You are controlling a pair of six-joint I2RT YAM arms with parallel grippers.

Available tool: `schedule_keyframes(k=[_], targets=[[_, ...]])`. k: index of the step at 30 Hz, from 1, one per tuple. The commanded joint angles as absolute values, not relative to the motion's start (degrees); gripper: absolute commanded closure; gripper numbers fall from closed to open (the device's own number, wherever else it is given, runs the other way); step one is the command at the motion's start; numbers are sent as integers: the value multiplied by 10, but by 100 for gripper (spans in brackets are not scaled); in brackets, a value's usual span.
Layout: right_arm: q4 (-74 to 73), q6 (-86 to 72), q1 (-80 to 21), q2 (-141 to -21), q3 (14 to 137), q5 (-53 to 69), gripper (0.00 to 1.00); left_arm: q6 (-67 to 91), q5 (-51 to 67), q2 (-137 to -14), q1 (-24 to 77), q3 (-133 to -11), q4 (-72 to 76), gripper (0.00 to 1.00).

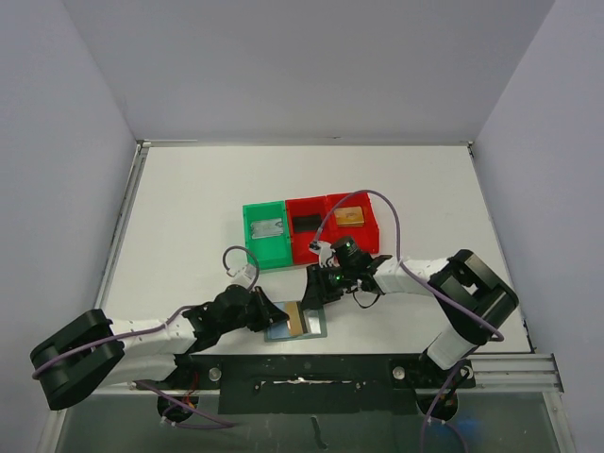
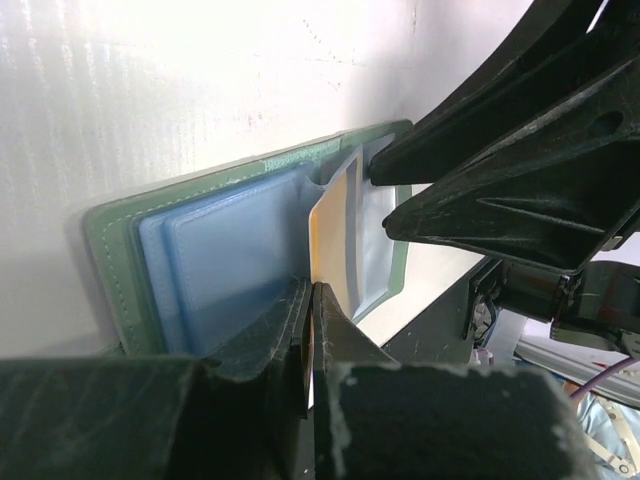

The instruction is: Take the credit cards out of the card holder

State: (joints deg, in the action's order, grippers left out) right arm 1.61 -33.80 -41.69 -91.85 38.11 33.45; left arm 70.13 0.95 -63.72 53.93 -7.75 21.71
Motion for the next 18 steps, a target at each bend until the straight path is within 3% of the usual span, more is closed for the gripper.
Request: schedule_keyframes(k=[1, 10, 18], targets=[[56, -342, -416, -940, 378, 344, 63, 686, 24, -653, 536, -87, 260, 99], [95, -350, -410, -960, 368, 383, 70, 689, 14, -663, 534, -54, 319, 99], [93, -359, -388, -947, 357, 373, 66, 676, -4, -656, 534, -22, 342, 100]])
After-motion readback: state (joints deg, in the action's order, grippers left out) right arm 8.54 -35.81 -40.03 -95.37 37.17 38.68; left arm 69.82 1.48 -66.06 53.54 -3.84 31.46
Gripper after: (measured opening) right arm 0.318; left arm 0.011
